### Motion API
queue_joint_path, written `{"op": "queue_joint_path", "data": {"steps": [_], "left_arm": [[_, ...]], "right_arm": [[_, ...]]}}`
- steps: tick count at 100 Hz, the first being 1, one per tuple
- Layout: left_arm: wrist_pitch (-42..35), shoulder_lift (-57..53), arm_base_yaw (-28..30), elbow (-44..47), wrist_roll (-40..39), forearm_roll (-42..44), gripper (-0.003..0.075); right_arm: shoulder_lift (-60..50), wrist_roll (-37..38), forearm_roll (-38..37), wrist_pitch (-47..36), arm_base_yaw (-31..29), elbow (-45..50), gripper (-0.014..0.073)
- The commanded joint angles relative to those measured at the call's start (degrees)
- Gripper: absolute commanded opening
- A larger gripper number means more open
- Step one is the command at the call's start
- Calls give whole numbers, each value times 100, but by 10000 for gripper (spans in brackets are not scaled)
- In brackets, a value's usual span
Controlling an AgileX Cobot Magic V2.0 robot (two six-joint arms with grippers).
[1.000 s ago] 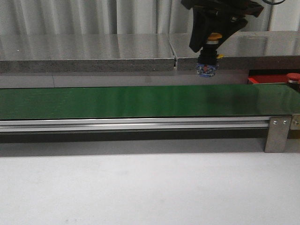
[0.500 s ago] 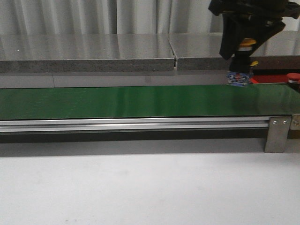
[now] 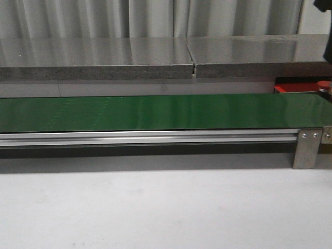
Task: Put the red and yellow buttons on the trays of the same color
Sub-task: 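Carry the yellow button into the yellow tray and open the right gripper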
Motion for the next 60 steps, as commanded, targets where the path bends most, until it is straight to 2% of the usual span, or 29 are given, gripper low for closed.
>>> {"op": "queue_joint_path", "data": {"steps": [1, 33, 60], "left_arm": [[-402, 19, -45, -156, -15, -132, -19], [-402, 19, -45, -156, -15, -132, -19], [-402, 19, -45, -156, -15, -132, -19]], "right_arm": [[-358, 5, -2, -295, -349, 43, -17], [-396, 22, 8, -663, -1302, 736, -17], [-330, 26, 72, -1430, -1476, 1352, -17]]}}
